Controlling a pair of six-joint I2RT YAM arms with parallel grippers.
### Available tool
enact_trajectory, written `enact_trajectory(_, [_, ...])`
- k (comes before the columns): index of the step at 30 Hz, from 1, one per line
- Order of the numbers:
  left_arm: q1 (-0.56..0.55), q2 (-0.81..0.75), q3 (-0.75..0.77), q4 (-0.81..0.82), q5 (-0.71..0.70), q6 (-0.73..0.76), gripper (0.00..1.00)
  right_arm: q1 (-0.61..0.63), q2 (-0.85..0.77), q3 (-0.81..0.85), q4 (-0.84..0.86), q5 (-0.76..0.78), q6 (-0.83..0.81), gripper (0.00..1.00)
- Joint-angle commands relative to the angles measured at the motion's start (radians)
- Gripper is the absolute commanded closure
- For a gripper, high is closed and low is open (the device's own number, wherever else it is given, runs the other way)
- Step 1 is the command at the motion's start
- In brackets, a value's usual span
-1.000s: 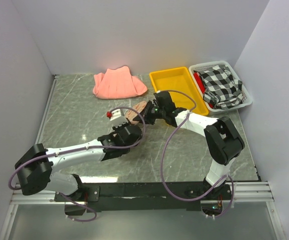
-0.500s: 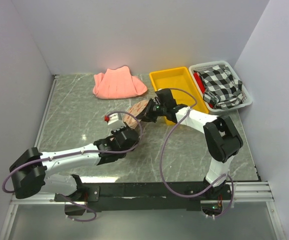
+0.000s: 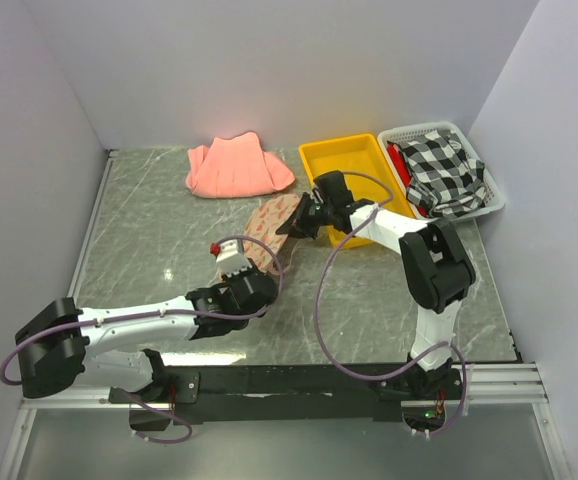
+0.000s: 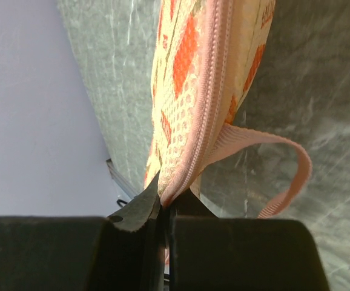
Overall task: Place the bra in the laundry bag and zip it closed
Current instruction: Zip the zipper on the laundry bag.
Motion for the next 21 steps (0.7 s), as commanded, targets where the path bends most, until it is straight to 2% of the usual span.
enact_trajectory(1, [-0.029,-0.056,-0.066,-0.119,0.001,-0.065,0.99,-0.061,0.053,0.115,-0.032,0.047,-0.093,1.00])
enact_trajectory(5, [-0.030,-0.038,-0.095,-0.040,-0.003,-0.050,0.99,-0.059,0.060,0.102,-0.026,-0.026,-0.102,0.75])
enact_trajectory(8, [-0.030,0.034,-0.043,-0.001,-0.026,-0.013,0.99,-0.052,-0.002,0.017,0.011,-0.026,-0.087,0.41])
enact_trajectory(11, [-0.029,0.109,0.007,0.065,-0.022,0.037,0.99,-0.046,-0.065,-0.049,0.020,-0.043,-0.084,0.24])
enact_trajectory(15, [-0.026,0.182,0.054,0.169,0.011,0.108,0.99,-0.021,-0.131,-0.138,0.068,-0.065,-0.033,0.22])
enact_trajectory(21, [-0.013,0.261,0.138,0.224,0.032,0.209,0.99,0.019,-0.202,-0.280,0.107,-0.050,0.031,0.21])
